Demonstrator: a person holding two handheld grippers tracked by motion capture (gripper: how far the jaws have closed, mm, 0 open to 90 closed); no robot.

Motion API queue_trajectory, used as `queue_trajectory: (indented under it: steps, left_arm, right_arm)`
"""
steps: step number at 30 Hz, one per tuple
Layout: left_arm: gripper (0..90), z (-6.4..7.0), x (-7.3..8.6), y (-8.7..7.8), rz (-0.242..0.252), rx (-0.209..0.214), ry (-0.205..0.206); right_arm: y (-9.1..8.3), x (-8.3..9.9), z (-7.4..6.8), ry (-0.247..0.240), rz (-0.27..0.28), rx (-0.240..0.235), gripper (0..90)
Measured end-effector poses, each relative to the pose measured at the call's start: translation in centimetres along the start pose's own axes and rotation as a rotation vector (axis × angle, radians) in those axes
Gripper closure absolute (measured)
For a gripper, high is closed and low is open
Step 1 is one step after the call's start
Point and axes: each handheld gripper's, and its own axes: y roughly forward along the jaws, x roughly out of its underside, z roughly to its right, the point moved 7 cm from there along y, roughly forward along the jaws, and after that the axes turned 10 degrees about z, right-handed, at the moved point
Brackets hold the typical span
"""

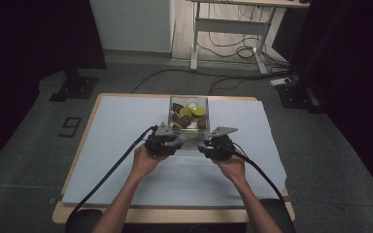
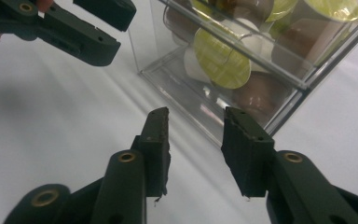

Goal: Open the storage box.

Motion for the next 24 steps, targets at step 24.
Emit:
queue_trajectory:
  steps: [24]
  left_arm:
    - [76.0, -1.2, 0.2, 1.6, 0.037, -0.056, -0.037]
  right_arm:
    - [2.5, -0.7, 1.1, 0.016, 0.045, 0.068, 79.7]
